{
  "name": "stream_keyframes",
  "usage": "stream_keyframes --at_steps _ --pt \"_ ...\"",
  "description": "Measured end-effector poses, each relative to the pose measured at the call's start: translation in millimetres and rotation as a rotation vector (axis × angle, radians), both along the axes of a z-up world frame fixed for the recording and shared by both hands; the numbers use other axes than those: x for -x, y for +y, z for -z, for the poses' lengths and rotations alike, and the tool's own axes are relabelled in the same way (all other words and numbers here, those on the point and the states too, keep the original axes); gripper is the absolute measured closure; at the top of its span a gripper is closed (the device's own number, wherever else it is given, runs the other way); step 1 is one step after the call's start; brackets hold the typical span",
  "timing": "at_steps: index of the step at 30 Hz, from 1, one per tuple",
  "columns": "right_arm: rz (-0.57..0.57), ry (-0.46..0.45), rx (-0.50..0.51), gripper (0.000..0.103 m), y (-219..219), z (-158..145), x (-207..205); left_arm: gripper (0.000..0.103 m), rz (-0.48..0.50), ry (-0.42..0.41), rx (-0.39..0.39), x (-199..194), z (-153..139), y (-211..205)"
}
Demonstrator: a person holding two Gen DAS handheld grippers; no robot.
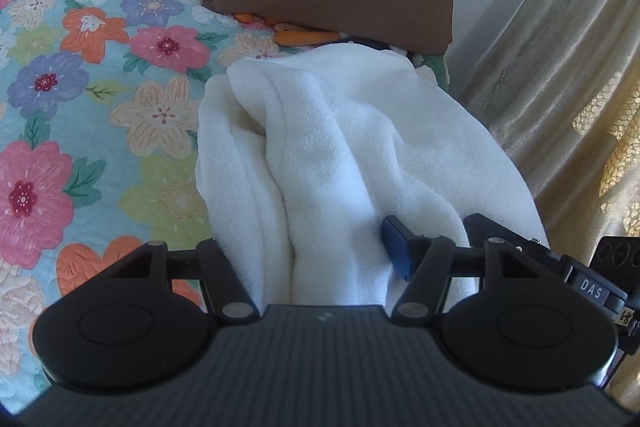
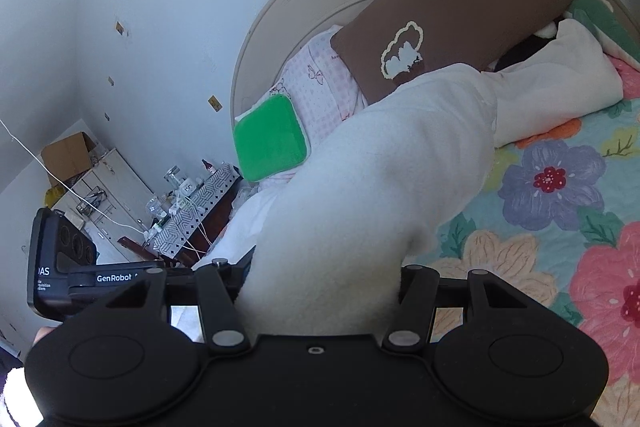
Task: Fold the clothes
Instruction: 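Lift the folded hoodie with both grippers and carry it toward the brown pillow, then lower the hoodie bundle onto the quilt beside the brown pillow with both grippers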
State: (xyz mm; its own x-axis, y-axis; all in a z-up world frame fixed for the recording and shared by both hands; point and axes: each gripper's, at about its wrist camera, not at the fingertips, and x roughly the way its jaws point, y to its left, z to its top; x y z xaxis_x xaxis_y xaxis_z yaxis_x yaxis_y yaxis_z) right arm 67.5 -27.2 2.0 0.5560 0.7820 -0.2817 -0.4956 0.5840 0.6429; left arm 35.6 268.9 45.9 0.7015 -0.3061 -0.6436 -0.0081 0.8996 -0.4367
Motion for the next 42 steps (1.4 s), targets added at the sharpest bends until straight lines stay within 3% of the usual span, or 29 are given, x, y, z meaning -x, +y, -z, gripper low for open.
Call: stream_keyframes --at_steps 4,7,12,16,19,20,23,27,33,36,39,40,41,42 --pt "-0.014 -0.010 0.017 0.042 -6.6 -5.2 -17.9 0.047 0.025 -0.015 0.013 -19.7 -0.7 -6.2" --pt "-0.030 0.005 0.085 0.042 -11.2 -8.8 -31.0 0.047 0.046 0.028 0.039 -35.4 9.7 -12.6" --pt "-0.009 0.131 0.164 0.043 -39.9 13.3 -44.4 0.047 0.079 0.110 0.115 -49.4 48.1 -27.6" --pt "0.021 0.252 0.230 0.037 -67.9 48.3 -42.9 0.046 0.115 0.184 0.090 -48.0 81.4 -44.6" --pt "-0.002 0.308 0.282 0.029 -82.4 71.3 -36.9 0.042 0.132 0.235 0.090 -41.3 103.9 -45.3" --pt "-0.002 0.313 0.292 0.028 -86.5 75.1 -36.4 0.036 0.132 0.243 0.107 -39.2 110.4 -43.0" --pt "-0.019 0.329 0.259 0.026 -99.7 81.3 -43.6 0.027 0.109 0.232 0.153 -37.7 119.6 -32.2" --pt "-0.071 0.342 0.232 0.021 -105.5 74.7 -68.8 0.025 0.082 0.213 0.148 -40.5 115.7 -21.0" --pt "-0.128 0.360 0.290 0.016 -106.2 70.4 -112.4 0.018 0.125 0.188 0.152 -43.2 110.9 -6.8" --pt "-0.183 0.423 0.337 0.010 -98.7 89.4 -131.3 0.018 0.203 0.191 0.225 -50.0 127.1 -8.9" --pt "-0.248 0.519 0.300 0.005 -88.9 122.8 -142.3 0.012 0.263 0.217 0.212 -61.0 152.1 -27.7" --pt "-0.243 0.544 0.277 0.005 -87.5 130.4 -143.4 0.010 0.252 0.223 0.250 -63.9 158.7 -28.0" --pt "-0.235 0.513 0.276 0.007 -84.7 129.8 -140.3 0.019 0.238 0.224 0.312 -66.3 164.1 -25.5" --pt "-0.228 0.460 0.286 0.017 -81.4 126.0 -135.5 0.033 0.224 0.225 0.375 -68.7 169.6 -22.9"
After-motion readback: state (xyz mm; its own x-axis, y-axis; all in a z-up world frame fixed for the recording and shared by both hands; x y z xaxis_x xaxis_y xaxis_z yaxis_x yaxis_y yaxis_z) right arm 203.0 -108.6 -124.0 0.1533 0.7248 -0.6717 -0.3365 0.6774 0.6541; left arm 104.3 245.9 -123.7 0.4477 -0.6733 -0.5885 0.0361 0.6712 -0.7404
